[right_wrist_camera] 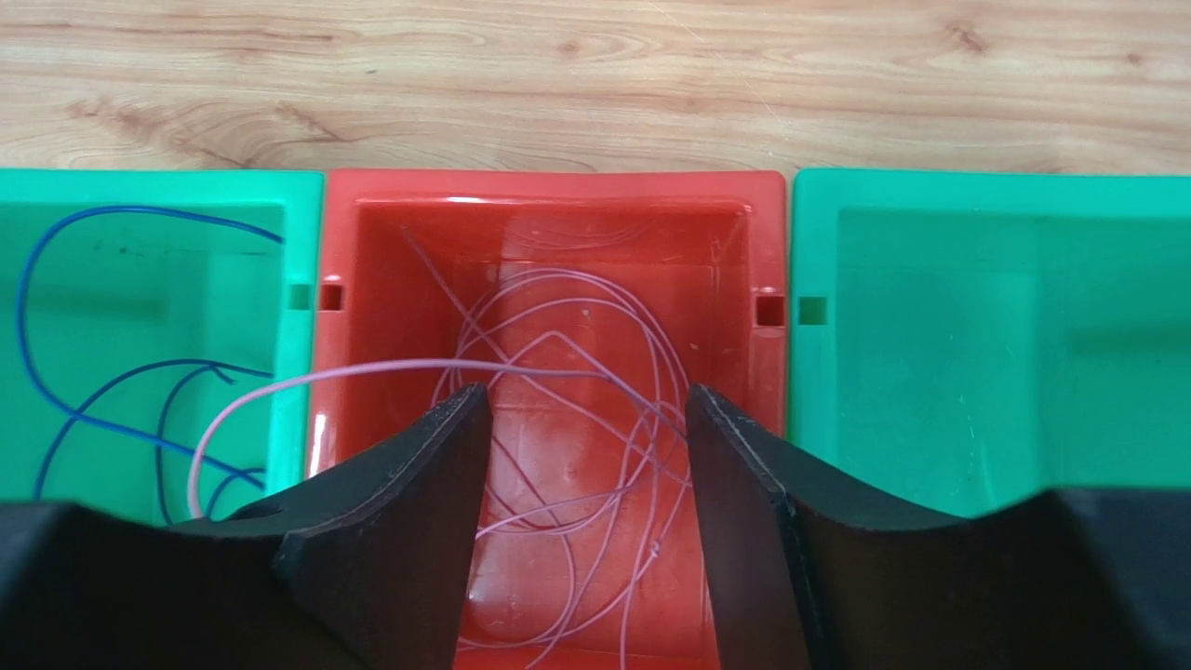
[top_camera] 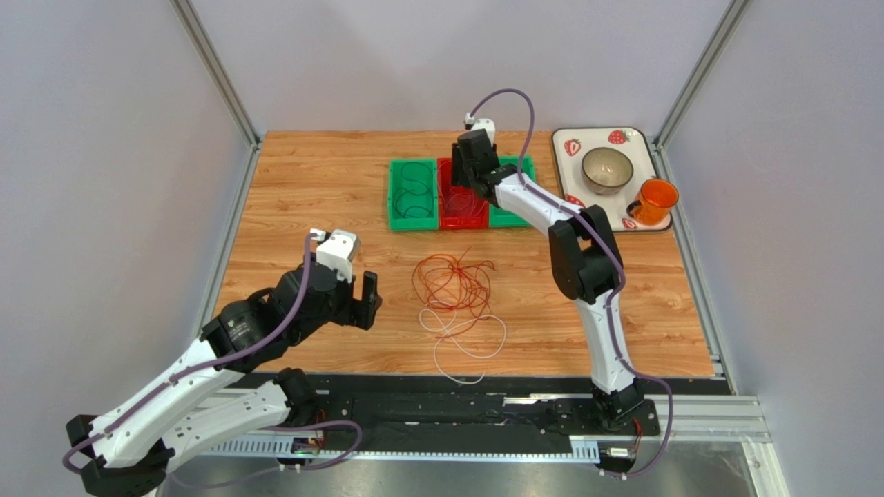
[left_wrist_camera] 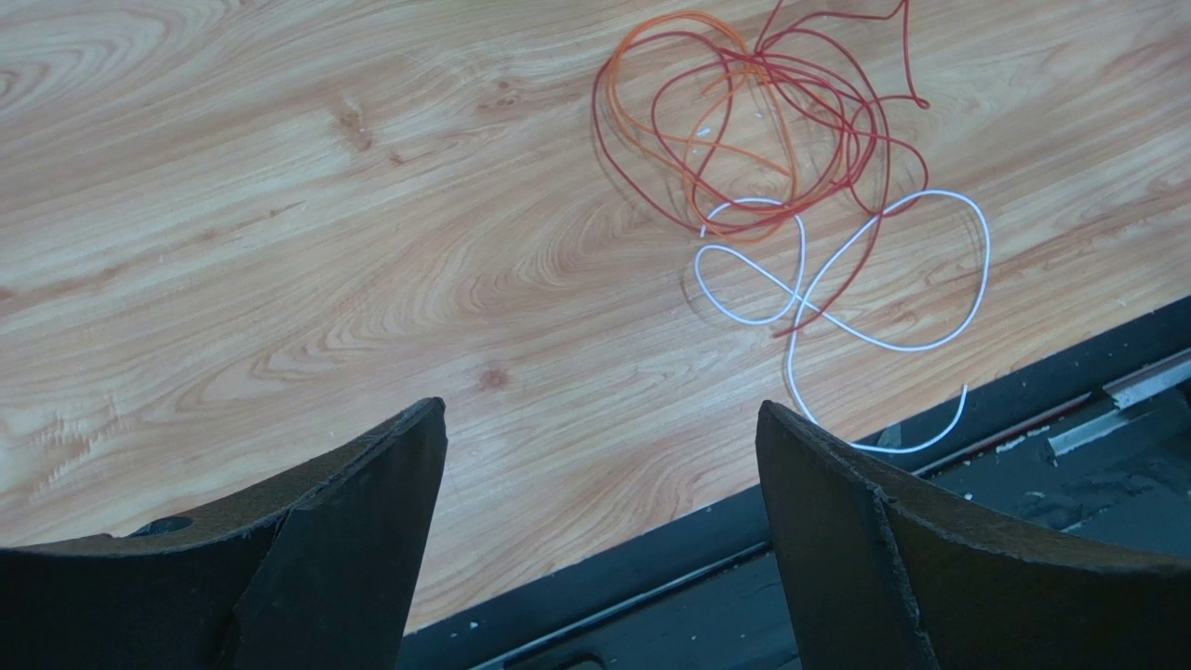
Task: Untangle the cables
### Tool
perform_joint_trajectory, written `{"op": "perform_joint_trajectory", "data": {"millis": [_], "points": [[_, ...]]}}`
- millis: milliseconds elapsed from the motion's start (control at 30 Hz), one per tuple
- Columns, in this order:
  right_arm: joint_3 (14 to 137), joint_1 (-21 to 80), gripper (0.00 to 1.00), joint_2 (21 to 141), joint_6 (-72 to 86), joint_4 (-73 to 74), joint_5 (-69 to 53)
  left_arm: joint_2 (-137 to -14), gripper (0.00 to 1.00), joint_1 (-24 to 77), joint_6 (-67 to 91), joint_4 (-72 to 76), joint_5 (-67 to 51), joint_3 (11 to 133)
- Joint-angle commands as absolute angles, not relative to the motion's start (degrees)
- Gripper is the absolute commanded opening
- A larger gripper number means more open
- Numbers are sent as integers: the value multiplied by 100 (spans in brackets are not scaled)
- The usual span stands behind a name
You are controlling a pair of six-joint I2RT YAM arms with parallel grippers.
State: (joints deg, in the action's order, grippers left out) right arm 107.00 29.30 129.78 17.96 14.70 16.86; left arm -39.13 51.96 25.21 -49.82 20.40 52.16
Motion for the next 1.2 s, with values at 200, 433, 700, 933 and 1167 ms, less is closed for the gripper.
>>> {"op": "perform_joint_trajectory", "data": {"millis": [200, 433, 700, 933, 1167], "points": [[10328, 3076, 54, 11981, 1494, 661, 2136, -4043, 89, 5168, 2452, -4816, 2030, 5238], [9494, 3085, 52, 11322, 1459, 168, 2408, -4096, 89, 5168, 2452, -4825, 2048, 5247], [9368, 3085, 25, 11434, 1678, -193, 1399, -4166, 88, 5168, 2452, -4834, 2048, 5256], [10501, 3085, 0, 12339, 1881, 272, 616, -4210, 88, 5168, 2443, -4834, 2048, 5256], [10820, 3067, 0, 12735, 2205, 597, 377, -4245, 88, 5168, 2452, -4843, 2057, 5265]]}}
